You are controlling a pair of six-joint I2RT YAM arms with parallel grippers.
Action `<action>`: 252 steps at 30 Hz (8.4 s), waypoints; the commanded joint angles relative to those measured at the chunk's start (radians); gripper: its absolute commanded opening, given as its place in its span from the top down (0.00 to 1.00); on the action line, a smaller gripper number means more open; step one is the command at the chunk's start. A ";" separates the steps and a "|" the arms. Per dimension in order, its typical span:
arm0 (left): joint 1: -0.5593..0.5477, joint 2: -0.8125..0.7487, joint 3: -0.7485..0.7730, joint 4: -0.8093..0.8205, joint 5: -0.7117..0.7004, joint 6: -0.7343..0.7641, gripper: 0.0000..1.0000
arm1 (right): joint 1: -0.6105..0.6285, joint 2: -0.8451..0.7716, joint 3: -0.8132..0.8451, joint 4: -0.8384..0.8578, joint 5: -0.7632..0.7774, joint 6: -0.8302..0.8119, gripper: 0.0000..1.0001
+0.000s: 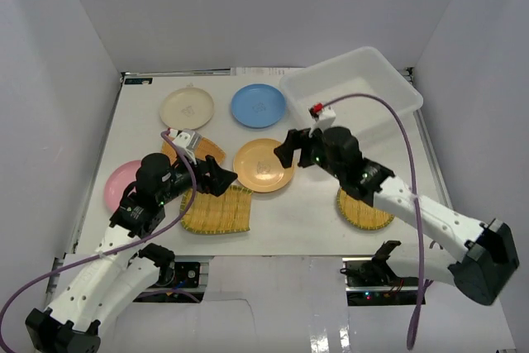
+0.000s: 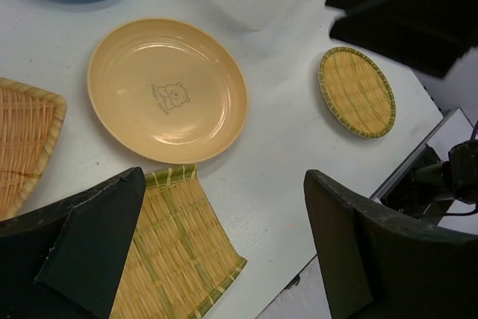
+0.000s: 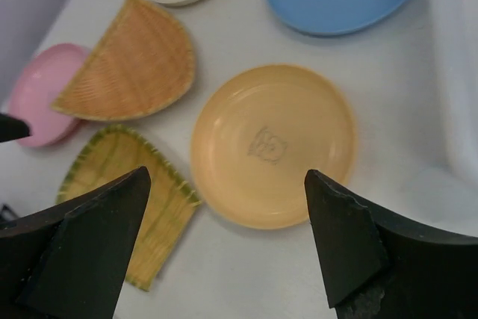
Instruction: Place the plates into the plastic bin on the countertop
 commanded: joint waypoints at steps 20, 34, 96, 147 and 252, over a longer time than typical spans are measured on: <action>0.004 -0.052 0.150 -0.184 -0.204 -0.142 0.02 | 0.377 0.343 -0.439 0.773 -0.034 0.663 0.08; 0.004 0.005 0.247 -0.206 -0.147 -0.102 0.05 | 0.377 0.610 -0.353 0.972 0.028 0.862 0.59; -0.701 1.244 0.536 0.325 -0.362 -0.423 0.10 | -0.902 0.474 0.333 -0.151 -0.285 0.035 0.18; -0.213 1.612 1.441 0.321 -0.127 -0.467 1.00 | -0.853 -0.434 0.188 -0.029 -0.757 0.230 0.08; -0.204 -0.406 0.113 -0.204 -0.859 -0.010 0.02 | 0.377 0.716 0.263 0.782 0.450 0.639 0.92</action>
